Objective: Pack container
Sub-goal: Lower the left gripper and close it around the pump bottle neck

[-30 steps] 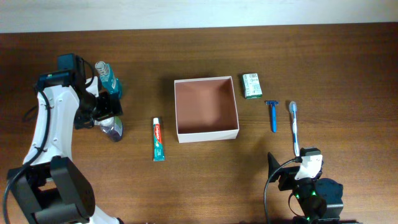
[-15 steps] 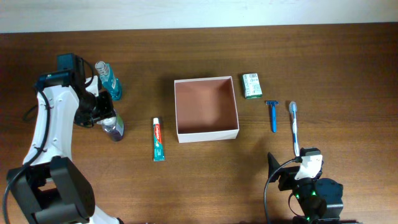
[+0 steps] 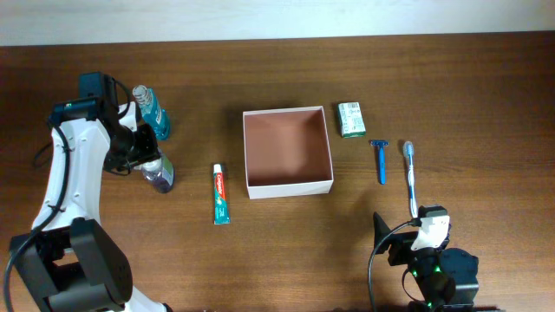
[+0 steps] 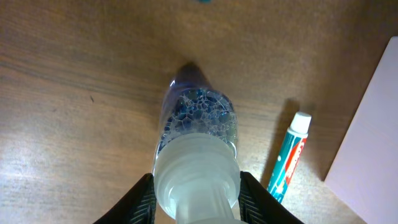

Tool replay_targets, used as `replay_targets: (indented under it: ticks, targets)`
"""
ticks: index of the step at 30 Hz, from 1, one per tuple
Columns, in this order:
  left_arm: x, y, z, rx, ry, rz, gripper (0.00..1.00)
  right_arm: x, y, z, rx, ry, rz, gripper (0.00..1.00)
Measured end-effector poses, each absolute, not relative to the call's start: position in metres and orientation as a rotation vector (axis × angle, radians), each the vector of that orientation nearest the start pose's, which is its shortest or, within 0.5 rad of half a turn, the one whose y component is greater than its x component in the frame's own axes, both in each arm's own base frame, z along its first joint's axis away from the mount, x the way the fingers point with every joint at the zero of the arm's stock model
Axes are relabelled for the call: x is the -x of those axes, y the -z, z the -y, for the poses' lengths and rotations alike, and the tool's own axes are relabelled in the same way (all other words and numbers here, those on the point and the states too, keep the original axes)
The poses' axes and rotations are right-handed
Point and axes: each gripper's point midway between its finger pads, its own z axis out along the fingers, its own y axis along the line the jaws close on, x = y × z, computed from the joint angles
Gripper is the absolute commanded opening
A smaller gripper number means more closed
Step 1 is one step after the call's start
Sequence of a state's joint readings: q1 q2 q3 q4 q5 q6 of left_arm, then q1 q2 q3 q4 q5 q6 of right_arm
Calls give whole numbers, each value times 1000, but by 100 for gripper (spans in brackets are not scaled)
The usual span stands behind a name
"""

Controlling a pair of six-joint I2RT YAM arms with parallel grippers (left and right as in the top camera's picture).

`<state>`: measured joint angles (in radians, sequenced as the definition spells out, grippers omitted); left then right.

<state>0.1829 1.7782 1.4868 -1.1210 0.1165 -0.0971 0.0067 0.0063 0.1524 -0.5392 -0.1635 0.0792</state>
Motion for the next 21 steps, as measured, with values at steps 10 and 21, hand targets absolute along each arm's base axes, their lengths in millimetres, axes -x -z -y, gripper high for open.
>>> replay_targets:
  ticks: [10, 21]
  targets:
    - [-367, -118, -48, 399, 161, -2929, 48, -214, -117, -29, 36, -217, -1965, 99]
    - [-367, -118, -48, 400, 154, -2929, 46, -214, -117, -29, 36, -217, -1965, 99]
